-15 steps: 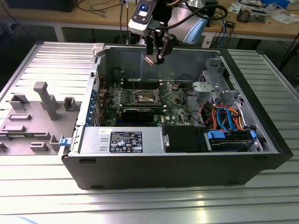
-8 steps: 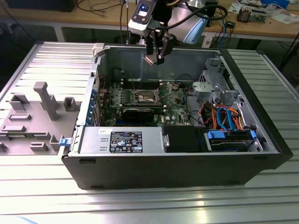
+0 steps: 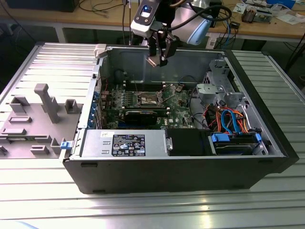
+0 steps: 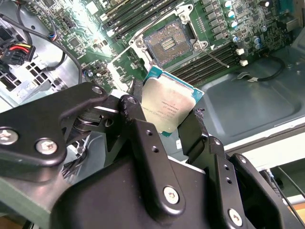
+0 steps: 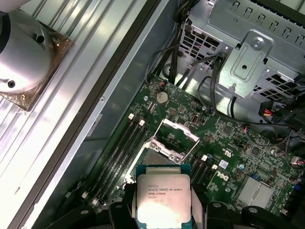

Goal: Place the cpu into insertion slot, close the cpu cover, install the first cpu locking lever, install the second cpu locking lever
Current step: 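Place the cpu into insertion slot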

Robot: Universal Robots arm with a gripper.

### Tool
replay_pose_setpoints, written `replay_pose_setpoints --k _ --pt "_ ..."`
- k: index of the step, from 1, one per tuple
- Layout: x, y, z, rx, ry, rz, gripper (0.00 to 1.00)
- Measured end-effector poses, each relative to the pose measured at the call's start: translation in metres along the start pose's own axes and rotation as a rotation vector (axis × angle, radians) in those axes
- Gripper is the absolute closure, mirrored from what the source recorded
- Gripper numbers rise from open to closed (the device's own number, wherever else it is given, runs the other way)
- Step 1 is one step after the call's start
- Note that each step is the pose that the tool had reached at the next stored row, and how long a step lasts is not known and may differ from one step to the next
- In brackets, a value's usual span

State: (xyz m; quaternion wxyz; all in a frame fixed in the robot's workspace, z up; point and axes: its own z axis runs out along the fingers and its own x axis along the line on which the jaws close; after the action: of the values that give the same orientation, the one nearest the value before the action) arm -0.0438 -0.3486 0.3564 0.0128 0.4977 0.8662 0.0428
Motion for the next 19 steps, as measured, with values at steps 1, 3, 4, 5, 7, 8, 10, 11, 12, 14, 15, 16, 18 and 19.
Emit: replay_pose_setpoints --k 1,3,4,5,7,8,10,11,12,14,15,16,18,19 --pt "0.0000 0.0000 0.0001 0.0000 0.0000 0.000 0.46" --pt "0.0000 0.0000 0.0005 0.0000 0.0000 0.000 0.46" --pt "0.0000 0.0000 0.0006 0.0001 0.0000 0.000 0.46" --pt "0.0000 -0.0001 0.0006 0.0000 0.0000 0.000 0.46" --pt "0.0000 -0.0001 0.0008 0.0000 -0.0002 0.002 0.46" --pt "0.0000 -0.0001 0.0010 -0.0003 -0.0008 0.009 0.46" --pt "0.0000 -0.0001 0.0016 -0.0008 -0.0028 0.033 0.46" --pt "0.0000 -0.0002 0.0018 -0.0010 -0.0041 0.048 0.46" --pt "0.0000 -0.0002 0.0022 -0.0013 -0.0054 0.063 0.46" --pt "-0.0001 -0.0003 0.0034 -0.0016 -0.0064 0.074 0.46" --pt "-0.0001 -0.0004 0.0044 -0.0017 -0.0063 0.075 0.46" --pt "-0.0001 -0.0005 0.0054 -0.0016 -0.0065 0.075 0.46" --pt "-0.0002 -0.0007 0.0084 -0.0019 -0.0073 0.085 0.46" --pt "-0.0002 -0.0009 0.0101 -0.0022 -0.0092 0.106 0.46"
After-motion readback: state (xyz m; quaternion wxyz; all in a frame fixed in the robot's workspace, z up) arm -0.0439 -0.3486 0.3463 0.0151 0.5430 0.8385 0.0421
